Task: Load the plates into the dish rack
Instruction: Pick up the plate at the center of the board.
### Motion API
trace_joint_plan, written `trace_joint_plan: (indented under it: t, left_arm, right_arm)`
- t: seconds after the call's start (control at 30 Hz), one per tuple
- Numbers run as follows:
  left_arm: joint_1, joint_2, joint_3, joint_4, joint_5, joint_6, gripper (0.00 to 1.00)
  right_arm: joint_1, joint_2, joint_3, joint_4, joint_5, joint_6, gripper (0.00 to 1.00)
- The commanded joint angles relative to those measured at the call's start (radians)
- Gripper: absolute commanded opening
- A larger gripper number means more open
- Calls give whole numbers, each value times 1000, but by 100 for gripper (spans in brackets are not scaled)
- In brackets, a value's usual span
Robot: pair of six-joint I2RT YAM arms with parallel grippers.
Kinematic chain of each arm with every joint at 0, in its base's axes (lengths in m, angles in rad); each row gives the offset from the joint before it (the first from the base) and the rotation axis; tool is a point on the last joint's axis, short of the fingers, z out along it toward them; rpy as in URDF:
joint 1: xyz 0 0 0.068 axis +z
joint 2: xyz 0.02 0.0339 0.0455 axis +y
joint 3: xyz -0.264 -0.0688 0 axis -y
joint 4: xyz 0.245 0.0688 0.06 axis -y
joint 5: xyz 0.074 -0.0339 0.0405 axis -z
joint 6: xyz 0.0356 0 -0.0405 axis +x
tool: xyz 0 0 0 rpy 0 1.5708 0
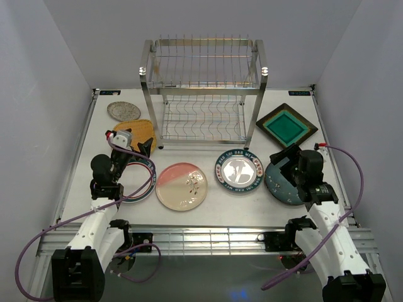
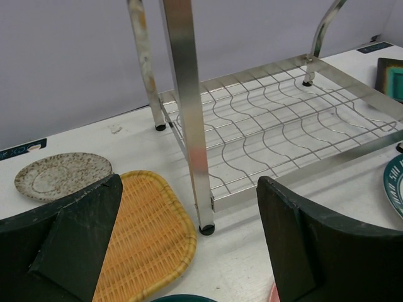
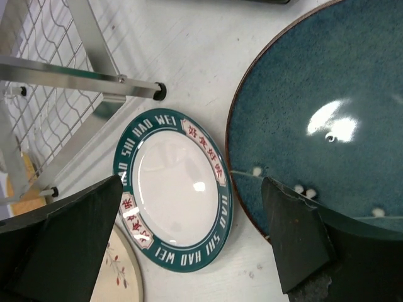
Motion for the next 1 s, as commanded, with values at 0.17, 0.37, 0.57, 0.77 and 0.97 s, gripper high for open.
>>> trace_joint_plan:
  t: [0.17,0.37,0.57,0.77,0.97]
  left_arm:
    - [0,-38,-4,0,108,-18,98]
    - [0,-32,-3,0,123,-21,98]
    - [0,-19,2,0,117,-18,98]
    - [-2,-23,0,0,114,-15,98]
    - [-6,-20,0,0,111,-12,98]
  right_arm:
    - [-1,-62,-85,-59,-175,119,97]
    - [21,-179,-209,7,-217,206,96]
    - [42,-231,-262,30,-227,242,95]
    - [96,-202,-251,59,-214,234,95]
    - [221,-162,-256,99,-136,301,95]
